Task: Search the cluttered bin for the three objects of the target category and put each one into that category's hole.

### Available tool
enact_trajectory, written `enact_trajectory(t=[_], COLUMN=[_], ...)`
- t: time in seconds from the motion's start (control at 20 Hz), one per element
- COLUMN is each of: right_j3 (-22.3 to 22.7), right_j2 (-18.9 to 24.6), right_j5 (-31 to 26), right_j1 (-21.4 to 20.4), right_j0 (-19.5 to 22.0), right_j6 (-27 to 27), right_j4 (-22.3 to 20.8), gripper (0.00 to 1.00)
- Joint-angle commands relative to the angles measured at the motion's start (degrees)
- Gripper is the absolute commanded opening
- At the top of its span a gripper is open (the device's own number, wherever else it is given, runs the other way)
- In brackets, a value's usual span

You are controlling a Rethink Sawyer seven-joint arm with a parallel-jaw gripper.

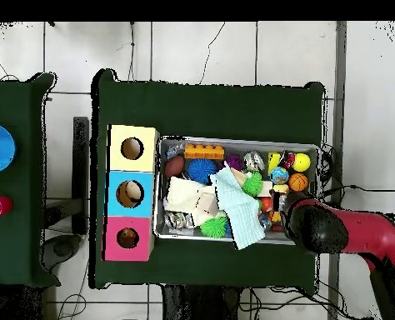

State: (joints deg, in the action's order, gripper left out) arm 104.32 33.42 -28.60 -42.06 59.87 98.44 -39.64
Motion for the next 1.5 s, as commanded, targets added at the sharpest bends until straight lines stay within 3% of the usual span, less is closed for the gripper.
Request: enact_trajectory(t=[0.05, 0.35, 0.65, 1.2, 1.5], right_j3=[-2.2, -3.0, -4.4, -4.4, -4.8], right_j2=[-0.6, -1.6, -1.0, 1.3, -0.3], right_j5=[4.3, 8.4, 8.5, 4.8, 4.7], right_j1=[8.3, 12.1, 13.7, 10.3, 9.0], right_j0=[-0.9, -0.8, -0.3, 1.4, 0.0], right_j6=[-4.5, -2.7, -3.5, -6.7, -5.6], right_j4=[-6.3, -8.7, -9.6, -8.0, -9.0], gripper=[1.00, 1.00, 1.00, 1.00, 1.00])
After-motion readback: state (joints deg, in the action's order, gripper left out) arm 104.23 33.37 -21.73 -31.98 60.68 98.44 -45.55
